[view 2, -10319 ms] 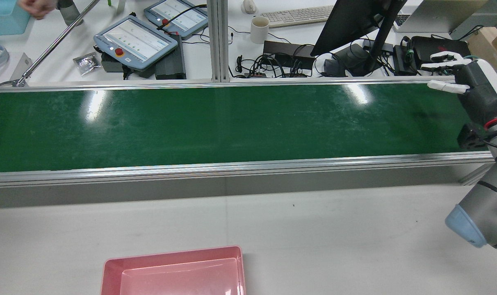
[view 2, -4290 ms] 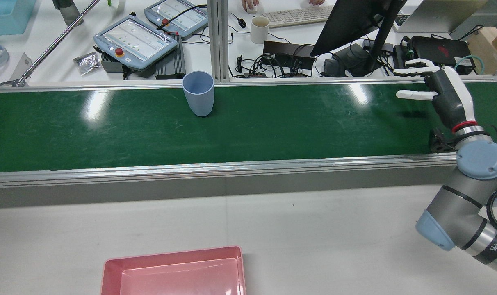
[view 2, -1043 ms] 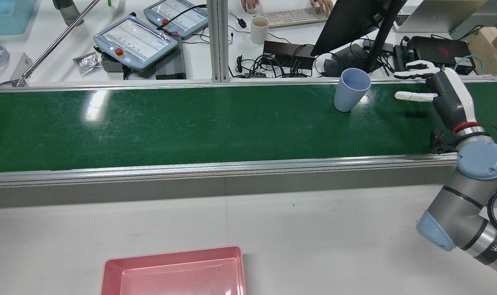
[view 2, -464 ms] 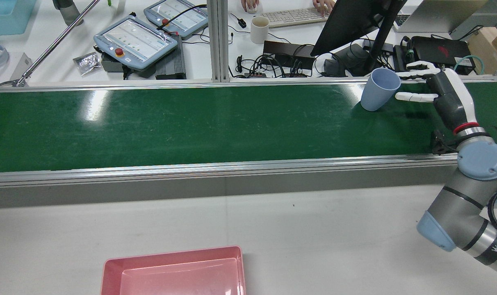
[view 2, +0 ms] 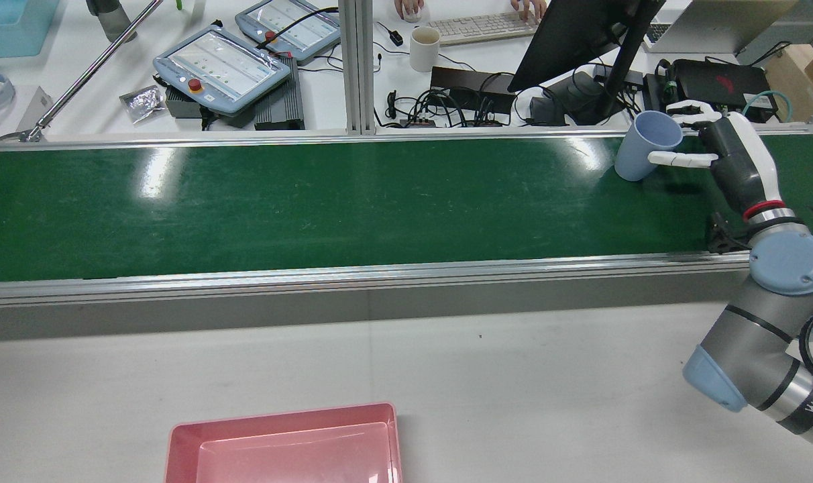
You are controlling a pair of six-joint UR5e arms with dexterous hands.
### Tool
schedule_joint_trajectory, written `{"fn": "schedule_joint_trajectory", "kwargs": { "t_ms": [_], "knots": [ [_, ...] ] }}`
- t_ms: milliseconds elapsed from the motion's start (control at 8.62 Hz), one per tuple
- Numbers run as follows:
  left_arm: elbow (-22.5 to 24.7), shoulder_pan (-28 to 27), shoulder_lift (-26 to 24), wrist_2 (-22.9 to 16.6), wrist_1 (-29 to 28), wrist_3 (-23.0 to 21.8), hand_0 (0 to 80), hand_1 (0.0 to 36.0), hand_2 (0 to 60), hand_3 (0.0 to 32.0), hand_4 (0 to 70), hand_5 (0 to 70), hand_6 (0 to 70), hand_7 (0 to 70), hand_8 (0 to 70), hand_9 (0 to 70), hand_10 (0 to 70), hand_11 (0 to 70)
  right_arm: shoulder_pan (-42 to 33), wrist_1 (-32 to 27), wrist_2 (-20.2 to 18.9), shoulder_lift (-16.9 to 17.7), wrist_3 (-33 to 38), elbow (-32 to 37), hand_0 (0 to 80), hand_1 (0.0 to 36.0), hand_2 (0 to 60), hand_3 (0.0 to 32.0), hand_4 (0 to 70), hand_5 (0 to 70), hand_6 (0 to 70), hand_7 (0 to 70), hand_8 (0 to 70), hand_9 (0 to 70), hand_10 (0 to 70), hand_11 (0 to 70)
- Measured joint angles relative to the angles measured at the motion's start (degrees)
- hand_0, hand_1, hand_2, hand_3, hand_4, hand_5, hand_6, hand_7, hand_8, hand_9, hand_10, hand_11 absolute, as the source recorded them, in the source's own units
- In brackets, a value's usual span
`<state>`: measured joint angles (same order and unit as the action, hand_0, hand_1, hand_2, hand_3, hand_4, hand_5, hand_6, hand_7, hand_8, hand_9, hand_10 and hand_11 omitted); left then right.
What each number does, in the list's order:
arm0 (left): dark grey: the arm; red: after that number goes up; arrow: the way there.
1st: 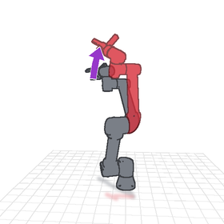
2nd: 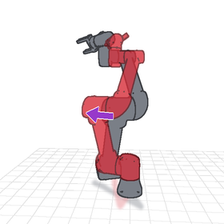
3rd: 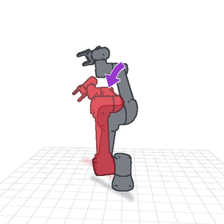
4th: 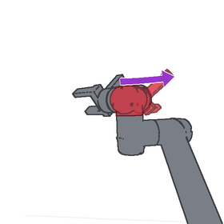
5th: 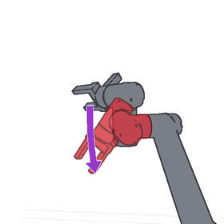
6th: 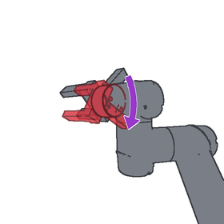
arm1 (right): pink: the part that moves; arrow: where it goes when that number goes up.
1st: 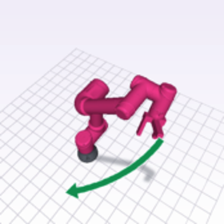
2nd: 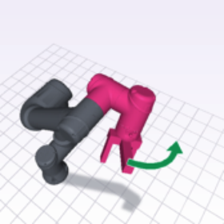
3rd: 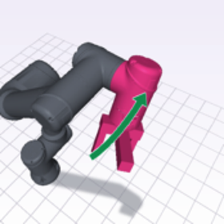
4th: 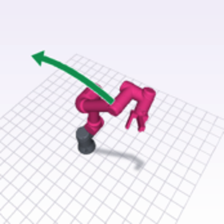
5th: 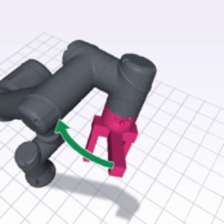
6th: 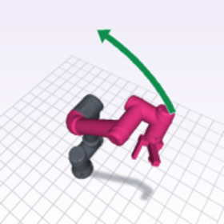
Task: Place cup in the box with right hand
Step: 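Close the right hand around the light blue cup on the belt, then lift the blue cup up off the conveyor with the right hand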
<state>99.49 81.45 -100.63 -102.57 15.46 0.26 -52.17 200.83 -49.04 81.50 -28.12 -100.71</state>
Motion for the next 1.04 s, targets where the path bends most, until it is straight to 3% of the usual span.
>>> {"fn": "schedule_joint_trajectory", "kwargs": {
  "t_ms": [116,232,348,464,580,696,812,1043],
  "knots": [
    [0.00,0.01,0.00,0.00,0.00,0.00,0.0,0.0,0.0,0.0,0.0,0.0,0.0,0.0,0.0,0.0,0.0,0.0,-0.35,0.06,0.02,0.15,-0.03,-0.04,44.6,2.8,10.0,15.2,50.8,1.0,5.7,40.8,11.0,23.0,0.0,0.0],
    [0.00,0.02,0.00,0.00,0.01,0.00,0.0,0.0,0.0,0.0,0.0,0.0,0.0,0.0,0.0,0.0,0.0,0.0,-1.23,0.46,0.08,0.25,-0.26,-0.22,45.5,1.8,15.6,0.0,70.0,0.0,11.1,49.9,12.7,25.1,1.3,0.9],
    [0.00,0.00,0.01,0.00,0.01,0.00,0.0,0.0,0.0,0.0,0.0,0.0,0.0,0.0,0.0,0.0,0.0,0.0,-2.17,1.26,0.16,0.28,-0.60,-0.44,45.4,5.7,32.8,0.0,70.0,0.0,13.6,63.4,13.5,28.0,2.6,2.2],
    [0.00,0.00,0.05,0.00,0.01,0.00,0.0,0.0,0.0,0.0,0.0,0.0,0.0,0.0,0.0,0.0,0.0,0.0,-3.08,2.31,0.22,0.35,-0.87,-0.70,48.0,13.4,43.2,0.0,70.0,0.4,15.3,70.0,15.0,31.1,3.2,3.6],
    [0.00,0.01,0.07,0.00,0.01,0.00,0.0,0.0,0.0,0.0,0.0,0.0,0.0,0.0,0.0,0.0,0.0,0.0,-3.99,3.63,0.24,0.35,-0.95,-1.00,51.4,21.1,55.4,0.0,70.0,2.0,16.2,70.0,16.4,33.3,4.1,5.6],
    [0.00,0.02,0.08,0.00,0.01,0.00,0.0,0.0,0.0,0.0,0.0,0.0,0.0,0.0,0.0,0.0,0.0,0.0,-4.92,5.00,0.25,0.35,-0.99,-1.73,51.7,24.6,60.0,0.0,70.0,2.7,16.5,70.0,17.3,34.9,5.0,7.0],
    [0.00,0.03,0.08,0.00,0.01,0.00,0.0,0.0,0.0,0.0,0.0,0.0,0.0,0.0,0.0,0.0,0.0,0.0,-5.77,6.12,0.26,0.63,-1.06,-2.94,52.0,27.1,60.0,0.0,70.0,3.2,16.4,70.0,18.0,35.5,5.9,8.5],
    [0.00,0.03,0.08,0.00,0.01,0.00,0.0,0.0,0.0,0.0,0.0,0.0,0.0,0.0,0.0,0.0,0.0,0.0,-7.12,6.95,0.26,1.63,-1.68,-6.96,51.7,25.4,60.0,0.0,70.0,3.0,16.1,68.3,18.3,36.0,6.9,9.8]
  ]
}}
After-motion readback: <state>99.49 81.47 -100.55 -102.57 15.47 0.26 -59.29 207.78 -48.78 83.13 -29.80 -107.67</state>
